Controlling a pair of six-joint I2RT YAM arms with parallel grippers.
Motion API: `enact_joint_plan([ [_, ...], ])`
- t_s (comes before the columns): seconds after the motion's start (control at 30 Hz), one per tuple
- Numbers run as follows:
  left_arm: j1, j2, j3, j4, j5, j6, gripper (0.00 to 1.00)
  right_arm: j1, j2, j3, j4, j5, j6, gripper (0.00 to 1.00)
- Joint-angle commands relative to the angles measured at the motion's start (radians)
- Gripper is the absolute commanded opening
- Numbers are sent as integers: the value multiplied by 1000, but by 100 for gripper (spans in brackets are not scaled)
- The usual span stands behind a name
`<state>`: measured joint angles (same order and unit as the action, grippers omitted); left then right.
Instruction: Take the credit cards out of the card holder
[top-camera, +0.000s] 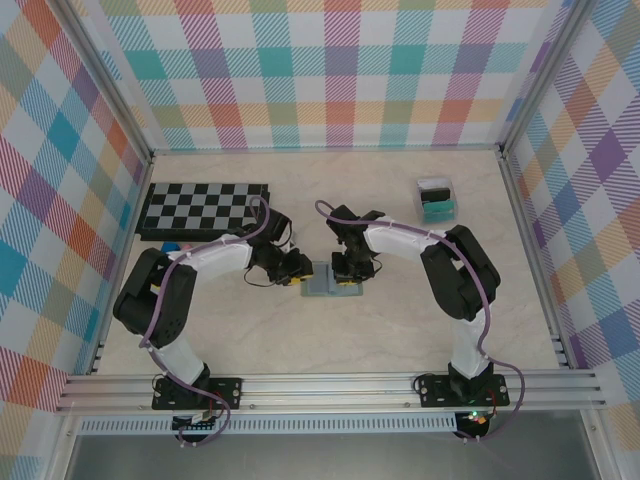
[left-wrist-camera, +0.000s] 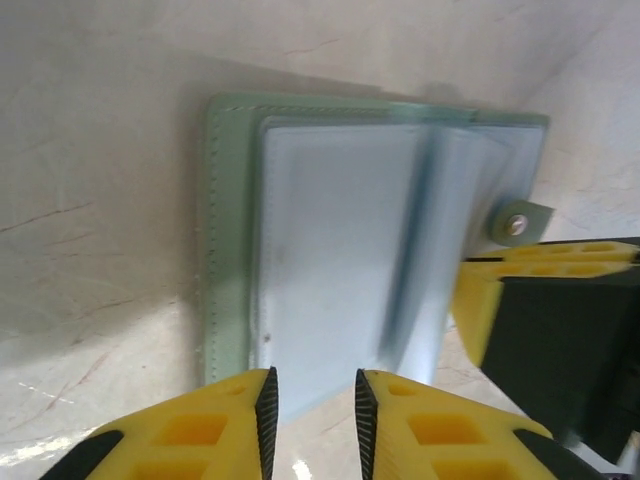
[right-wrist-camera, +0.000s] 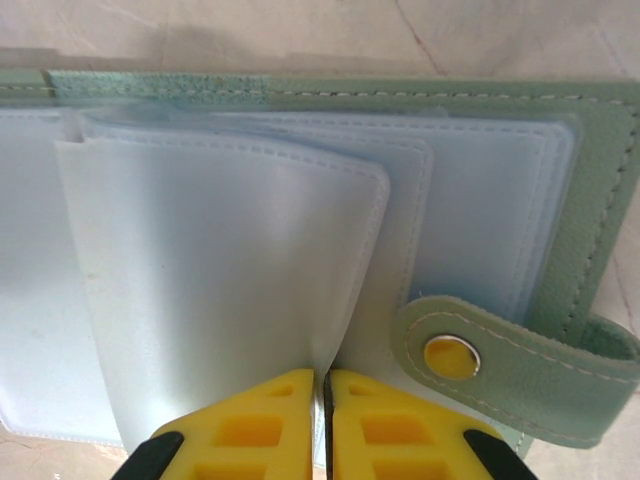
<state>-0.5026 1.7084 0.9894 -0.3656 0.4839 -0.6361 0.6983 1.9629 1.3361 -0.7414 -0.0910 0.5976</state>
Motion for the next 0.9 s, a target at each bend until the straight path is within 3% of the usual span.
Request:
enact_joint_plan([
  [0.0, -9, 36, 30, -32, -10, -2, 27, 9, 33, -17, 8, -19, 16, 11],
  [0.33, -13, 64, 34, -15, 11, -10, 18, 8, 33, -16, 8, -20, 15, 11],
  [0.57, -17, 82, 26, 13, 22, -26, 17, 9, 33, -15, 8, -19, 14, 11],
  [0.87, -25, 84, 24, -4, -64, -47, 18, 9, 31, -16, 4, -15, 14, 11],
])
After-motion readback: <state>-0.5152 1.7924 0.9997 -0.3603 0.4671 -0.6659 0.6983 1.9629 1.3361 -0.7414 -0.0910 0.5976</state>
